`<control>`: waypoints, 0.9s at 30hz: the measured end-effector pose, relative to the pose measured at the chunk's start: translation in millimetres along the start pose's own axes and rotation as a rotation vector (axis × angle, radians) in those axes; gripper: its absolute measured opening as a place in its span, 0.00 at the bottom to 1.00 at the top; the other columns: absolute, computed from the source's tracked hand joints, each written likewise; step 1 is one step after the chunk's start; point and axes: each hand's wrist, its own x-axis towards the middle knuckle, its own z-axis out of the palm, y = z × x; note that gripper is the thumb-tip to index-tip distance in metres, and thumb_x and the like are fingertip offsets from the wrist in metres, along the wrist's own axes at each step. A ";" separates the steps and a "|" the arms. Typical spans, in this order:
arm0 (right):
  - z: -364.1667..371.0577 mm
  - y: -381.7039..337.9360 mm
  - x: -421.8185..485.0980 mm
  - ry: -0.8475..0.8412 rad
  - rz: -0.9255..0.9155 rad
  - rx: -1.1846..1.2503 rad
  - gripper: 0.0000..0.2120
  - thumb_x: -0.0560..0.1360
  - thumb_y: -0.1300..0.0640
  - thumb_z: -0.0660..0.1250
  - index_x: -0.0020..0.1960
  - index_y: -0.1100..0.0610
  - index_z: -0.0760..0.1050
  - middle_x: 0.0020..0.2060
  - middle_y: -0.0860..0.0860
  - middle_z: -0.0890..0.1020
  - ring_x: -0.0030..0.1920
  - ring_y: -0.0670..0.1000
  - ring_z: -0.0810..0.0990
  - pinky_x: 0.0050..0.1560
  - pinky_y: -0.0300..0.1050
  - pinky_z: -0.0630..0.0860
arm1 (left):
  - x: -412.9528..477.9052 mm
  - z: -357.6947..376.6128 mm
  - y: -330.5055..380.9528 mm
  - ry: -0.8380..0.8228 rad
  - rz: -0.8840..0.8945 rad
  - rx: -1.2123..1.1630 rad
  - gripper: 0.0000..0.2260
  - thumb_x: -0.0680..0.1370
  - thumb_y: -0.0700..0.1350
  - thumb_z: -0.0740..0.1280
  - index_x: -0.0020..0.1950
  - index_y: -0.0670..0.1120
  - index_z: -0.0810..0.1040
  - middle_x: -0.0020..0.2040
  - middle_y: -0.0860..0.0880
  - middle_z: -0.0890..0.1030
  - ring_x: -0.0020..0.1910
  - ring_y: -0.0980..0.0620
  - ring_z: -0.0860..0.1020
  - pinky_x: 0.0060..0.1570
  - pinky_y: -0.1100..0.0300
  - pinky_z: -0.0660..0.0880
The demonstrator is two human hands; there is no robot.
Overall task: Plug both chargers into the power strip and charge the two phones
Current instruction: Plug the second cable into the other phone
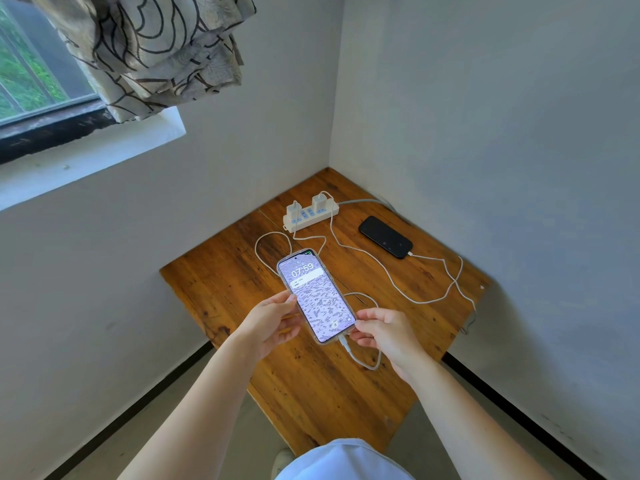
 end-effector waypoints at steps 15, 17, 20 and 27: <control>-4.3 3.4 -3.1 -0.017 -0.002 0.012 0.06 0.75 0.63 0.67 0.51 0.56 0.78 0.43 0.52 0.85 0.41 0.48 0.85 0.40 0.40 0.81 | -1.3 3.1 -3.3 0.011 0.002 -0.007 0.08 0.78 0.42 0.65 0.55 0.49 0.82 0.46 0.47 0.85 0.46 0.49 0.80 0.43 0.56 0.76; -5.1 3.4 -3.4 -0.022 -0.002 0.011 0.06 0.75 0.63 0.67 0.51 0.55 0.78 0.43 0.51 0.85 0.41 0.47 0.85 0.37 0.37 0.80 | -1.6 3.9 -3.1 0.012 0.002 -0.010 0.09 0.78 0.42 0.65 0.55 0.50 0.82 0.48 0.46 0.85 0.46 0.49 0.80 0.43 0.56 0.76; -6.8 3.0 -3.6 -0.033 -0.004 0.022 0.06 0.75 0.63 0.67 0.51 0.56 0.78 0.43 0.52 0.85 0.41 0.48 0.85 0.39 0.39 0.80 | -1.5 5.2 -2.8 0.010 0.004 -0.013 0.08 0.79 0.42 0.65 0.54 0.50 0.82 0.47 0.47 0.85 0.46 0.49 0.81 0.42 0.57 0.76; -10.8 2.3 -3.8 -0.051 -0.002 0.043 0.07 0.75 0.64 0.66 0.52 0.58 0.77 0.44 0.54 0.85 0.43 0.50 0.85 0.43 0.42 0.81 | -0.8 6.9 -4.2 -0.008 0.007 -0.016 0.10 0.79 0.42 0.65 0.58 0.49 0.81 0.49 0.46 0.84 0.47 0.49 0.80 0.43 0.56 0.76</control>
